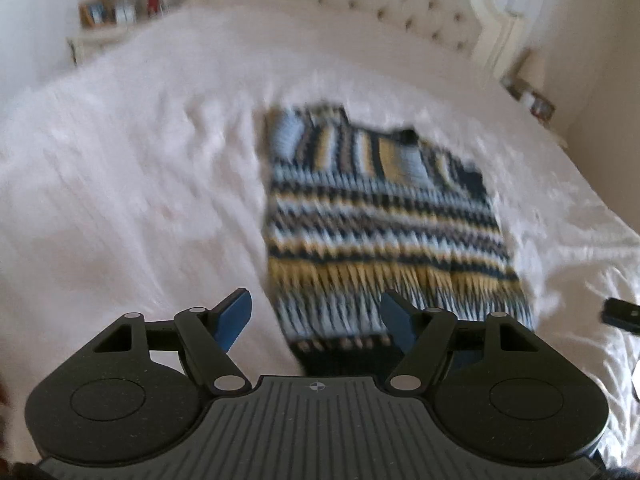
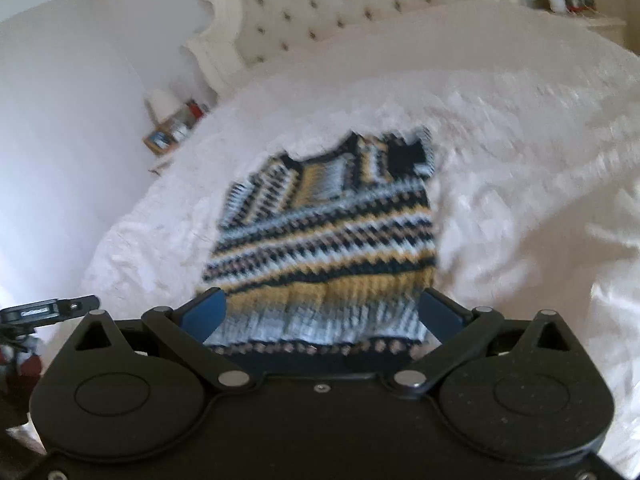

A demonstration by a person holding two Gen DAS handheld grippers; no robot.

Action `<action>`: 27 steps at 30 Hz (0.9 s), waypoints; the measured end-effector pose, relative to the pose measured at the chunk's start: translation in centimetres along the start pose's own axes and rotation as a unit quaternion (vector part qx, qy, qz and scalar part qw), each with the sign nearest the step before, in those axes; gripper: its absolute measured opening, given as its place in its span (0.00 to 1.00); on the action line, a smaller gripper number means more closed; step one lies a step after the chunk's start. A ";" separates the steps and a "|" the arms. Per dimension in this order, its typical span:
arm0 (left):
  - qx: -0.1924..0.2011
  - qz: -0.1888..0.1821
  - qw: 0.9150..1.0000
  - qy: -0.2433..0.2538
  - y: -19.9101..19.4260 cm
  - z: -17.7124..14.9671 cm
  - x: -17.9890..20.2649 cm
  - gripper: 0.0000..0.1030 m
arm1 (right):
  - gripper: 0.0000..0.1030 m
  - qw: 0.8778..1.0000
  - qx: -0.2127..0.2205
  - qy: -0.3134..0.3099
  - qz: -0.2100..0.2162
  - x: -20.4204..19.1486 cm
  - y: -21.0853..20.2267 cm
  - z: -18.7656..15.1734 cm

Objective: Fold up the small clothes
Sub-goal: 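Move both grippers, open, to the dark ribbed hem of the sweater, then close both grippers on the dark ribbed sweater hem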

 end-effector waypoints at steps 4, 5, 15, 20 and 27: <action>-0.051 -0.021 0.998 -0.032 3.3 -3.0 0.0 0.67 | 0.99 0.998 -0.047 0.033 -0.006 1.4 2.8 -3.2; -0.058 -0.021 0.998 -0.032 4.0 -3.5 0.0 0.67 | 0.99 0.998 -0.058 0.034 -0.009 1.7 3.4 -4.0; -0.143 -0.001 0.990 0.006 7.9 -8.3 0.2 0.67 | 0.98 0.992 -0.118 0.040 -0.030 3.5 5.7 -7.6; -0.161 0.005 0.987 0.009 8.6 -9.4 -0.1 0.67 | 0.98 0.989 -0.141 0.032 -0.027 3.5 6.8 -8.6; -0.175 -0.003 0.984 0.007 10.1 -9.8 0.0 0.67 | 0.98 0.987 -0.157 0.028 -0.025 3.7 8.0 -9.4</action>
Point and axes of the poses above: each gripper's, at about its wrist camera, not at the fingertips, and y roughly the way its jaws point, x to its right, z to its top, the point moved 8 cm from there along y, roughly the way its jaws point, and after that the axes turned 14 degrees about x, right-handed, at the moved point
